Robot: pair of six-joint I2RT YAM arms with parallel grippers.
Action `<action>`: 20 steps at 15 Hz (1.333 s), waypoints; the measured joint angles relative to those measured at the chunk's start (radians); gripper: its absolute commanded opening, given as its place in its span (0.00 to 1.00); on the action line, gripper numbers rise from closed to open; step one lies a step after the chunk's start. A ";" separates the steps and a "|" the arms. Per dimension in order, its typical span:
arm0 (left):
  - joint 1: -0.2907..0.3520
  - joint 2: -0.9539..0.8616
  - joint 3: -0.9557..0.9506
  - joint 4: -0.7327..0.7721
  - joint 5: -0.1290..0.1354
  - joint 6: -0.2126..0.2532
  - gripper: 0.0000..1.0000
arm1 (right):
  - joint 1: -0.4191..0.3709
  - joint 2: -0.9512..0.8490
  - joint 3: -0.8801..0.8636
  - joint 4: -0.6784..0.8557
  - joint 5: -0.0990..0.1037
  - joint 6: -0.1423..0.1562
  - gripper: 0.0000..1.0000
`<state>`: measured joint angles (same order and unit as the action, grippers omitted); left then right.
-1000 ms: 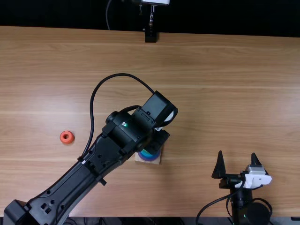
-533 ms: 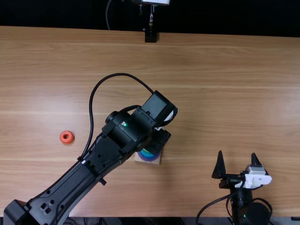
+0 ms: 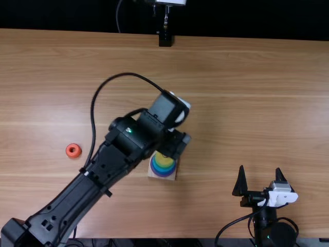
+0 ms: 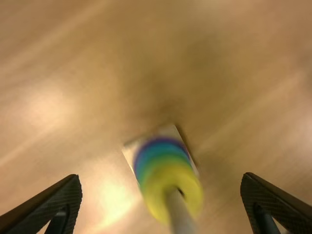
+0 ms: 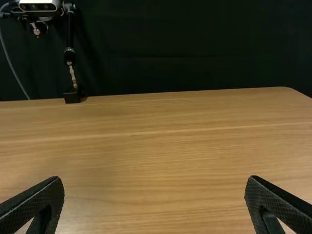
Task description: Build the Hanoi tower: stack the rings onto the peg from bottom to top in this color order: purple, dark blue, light blue, dark green, light green, yellow, orange.
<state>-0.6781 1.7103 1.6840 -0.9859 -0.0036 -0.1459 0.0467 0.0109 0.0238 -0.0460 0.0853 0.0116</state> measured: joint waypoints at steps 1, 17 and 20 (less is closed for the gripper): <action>0.059 0.000 0.000 0.061 0.001 0.000 1.00 | 0.000 0.000 0.000 0.000 0.000 0.000 1.00; 0.704 -0.173 -0.544 0.341 -0.011 0.147 1.00 | 0.000 0.000 0.000 0.000 0.000 0.001 1.00; 0.704 -0.102 -0.602 0.339 -0.012 0.159 1.00 | 0.000 0.000 0.000 0.000 0.000 0.000 1.00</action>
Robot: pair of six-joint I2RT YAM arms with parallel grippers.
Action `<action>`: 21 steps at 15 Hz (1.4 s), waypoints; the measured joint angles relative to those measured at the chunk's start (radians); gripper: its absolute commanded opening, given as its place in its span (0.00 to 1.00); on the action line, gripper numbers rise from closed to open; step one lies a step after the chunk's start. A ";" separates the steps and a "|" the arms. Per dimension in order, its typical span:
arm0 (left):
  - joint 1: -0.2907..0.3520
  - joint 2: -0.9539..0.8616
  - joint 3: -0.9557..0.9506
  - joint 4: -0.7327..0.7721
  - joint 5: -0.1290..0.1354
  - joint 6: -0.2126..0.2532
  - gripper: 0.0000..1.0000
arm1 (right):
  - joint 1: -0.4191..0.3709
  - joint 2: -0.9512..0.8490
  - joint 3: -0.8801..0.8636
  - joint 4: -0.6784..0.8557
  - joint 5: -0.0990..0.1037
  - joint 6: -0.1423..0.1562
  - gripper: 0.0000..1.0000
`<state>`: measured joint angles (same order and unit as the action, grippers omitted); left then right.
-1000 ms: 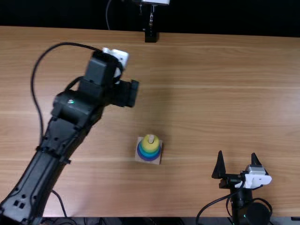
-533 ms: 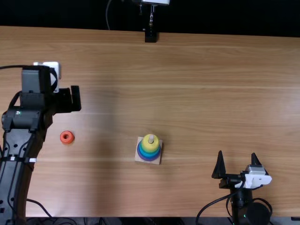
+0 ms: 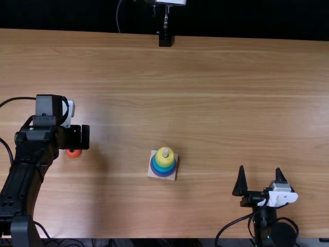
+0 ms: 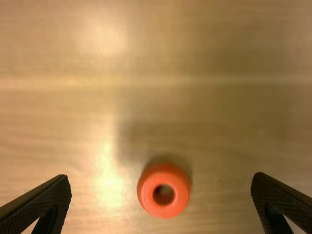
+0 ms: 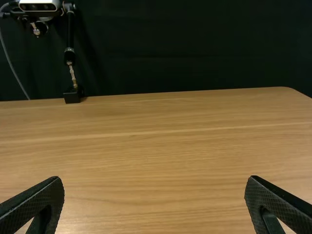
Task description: Build the Hanoi tower: stack the rings onto the peg from bottom to top in this color order: purple, dark blue, light blue, dark green, light green, yellow, orange.
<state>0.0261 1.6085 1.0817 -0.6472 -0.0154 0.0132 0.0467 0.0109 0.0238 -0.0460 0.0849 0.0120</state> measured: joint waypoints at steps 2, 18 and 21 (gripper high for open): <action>0.000 0.051 -0.003 0.000 0.000 0.006 1.00 | 0.000 0.000 0.000 0.000 0.000 0.000 1.00; 0.000 0.165 -0.028 -0.011 -0.003 0.010 1.00 | 0.000 0.000 0.000 0.000 0.000 0.000 1.00; 0.000 0.165 -0.028 -0.012 -0.003 0.010 1.00 | 0.000 0.000 0.000 0.000 0.000 0.000 1.00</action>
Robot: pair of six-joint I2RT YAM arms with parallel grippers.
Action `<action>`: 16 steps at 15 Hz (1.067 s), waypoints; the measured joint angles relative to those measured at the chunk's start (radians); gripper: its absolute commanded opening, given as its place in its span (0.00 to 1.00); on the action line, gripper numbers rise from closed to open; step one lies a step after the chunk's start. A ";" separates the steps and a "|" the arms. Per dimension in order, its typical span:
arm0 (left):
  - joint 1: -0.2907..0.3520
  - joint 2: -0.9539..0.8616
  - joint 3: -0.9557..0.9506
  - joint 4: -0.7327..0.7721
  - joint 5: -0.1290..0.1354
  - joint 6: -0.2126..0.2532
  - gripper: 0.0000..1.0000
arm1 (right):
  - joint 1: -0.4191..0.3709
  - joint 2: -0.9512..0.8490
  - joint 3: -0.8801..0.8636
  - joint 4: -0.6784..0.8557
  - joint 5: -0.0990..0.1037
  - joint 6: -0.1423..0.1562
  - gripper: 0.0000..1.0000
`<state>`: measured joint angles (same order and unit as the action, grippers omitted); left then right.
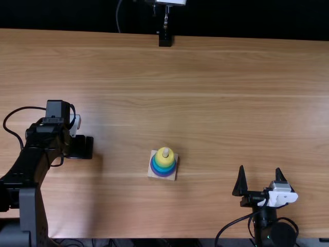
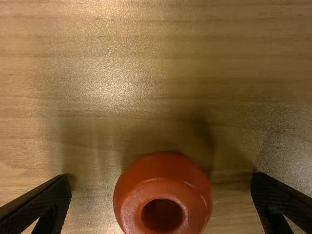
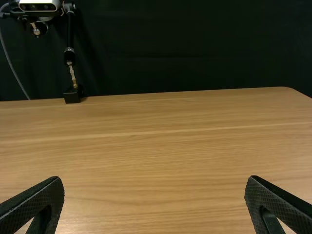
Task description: Build the Hanoi tower: stack the rings onto the peg from bottom to top in this color order: purple, dark blue, light blue, dark green, light green, yellow, orange.
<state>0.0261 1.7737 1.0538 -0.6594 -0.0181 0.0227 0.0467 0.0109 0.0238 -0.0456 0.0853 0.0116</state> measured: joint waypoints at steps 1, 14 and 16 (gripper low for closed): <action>0.000 0.000 0.000 -0.003 0.001 0.000 0.55 | 0.000 0.000 0.000 0.000 0.000 0.000 1.00; -0.058 -0.060 0.077 -0.114 0.000 -0.001 0.00 | 0.000 0.000 0.000 0.000 0.000 0.000 1.00; -0.085 -0.108 0.181 -0.235 0.004 -0.002 0.00 | 0.000 0.000 0.000 -0.001 0.000 0.000 1.00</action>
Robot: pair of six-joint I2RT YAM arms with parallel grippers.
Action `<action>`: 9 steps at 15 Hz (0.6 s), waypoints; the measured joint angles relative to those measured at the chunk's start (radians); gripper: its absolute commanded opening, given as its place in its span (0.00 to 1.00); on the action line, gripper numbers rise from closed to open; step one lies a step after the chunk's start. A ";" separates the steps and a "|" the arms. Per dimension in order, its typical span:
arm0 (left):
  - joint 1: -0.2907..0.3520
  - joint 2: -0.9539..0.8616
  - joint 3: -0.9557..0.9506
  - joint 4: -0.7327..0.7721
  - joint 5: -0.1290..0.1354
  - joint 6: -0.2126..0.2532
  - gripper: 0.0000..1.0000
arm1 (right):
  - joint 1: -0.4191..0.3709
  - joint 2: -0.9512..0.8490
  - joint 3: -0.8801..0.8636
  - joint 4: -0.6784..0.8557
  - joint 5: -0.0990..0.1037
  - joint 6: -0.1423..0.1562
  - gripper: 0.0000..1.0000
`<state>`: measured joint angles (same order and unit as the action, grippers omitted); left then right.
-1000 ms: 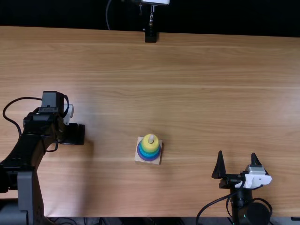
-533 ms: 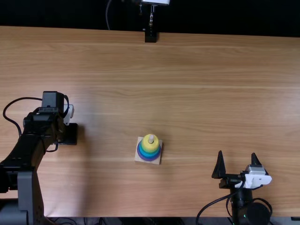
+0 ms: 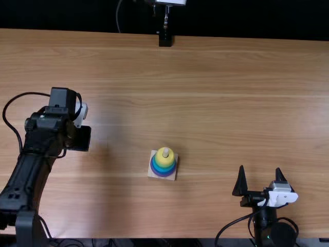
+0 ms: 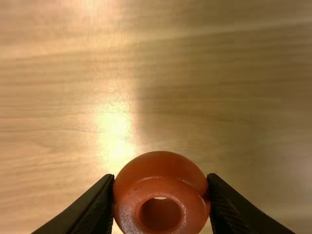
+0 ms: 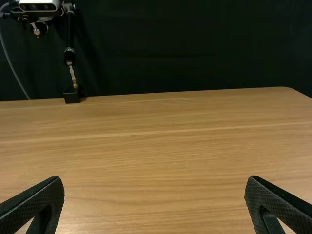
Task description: Build the Hanoi tower: stack the rings onto the peg from bottom to top in this color order: purple, dark blue, light blue, dark green, light green, yellow, orange.
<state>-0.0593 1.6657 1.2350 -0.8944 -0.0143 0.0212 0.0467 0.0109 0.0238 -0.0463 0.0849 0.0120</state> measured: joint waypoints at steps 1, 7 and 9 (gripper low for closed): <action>-0.016 -0.018 0.053 -0.077 0.002 0.000 0.00 | 0.000 0.000 0.000 0.000 0.000 0.000 1.00; -0.183 -0.029 0.265 -0.349 0.003 -0.003 0.00 | 0.000 0.000 0.000 0.000 0.000 0.000 1.00; -0.261 -0.029 0.330 -0.389 0.003 -0.035 0.00 | 0.000 0.000 0.000 0.000 0.000 0.000 1.00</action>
<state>-0.3202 1.6367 1.5646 -1.2839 -0.0109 -0.0135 0.0467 0.0109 0.0238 -0.0460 0.0853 0.0120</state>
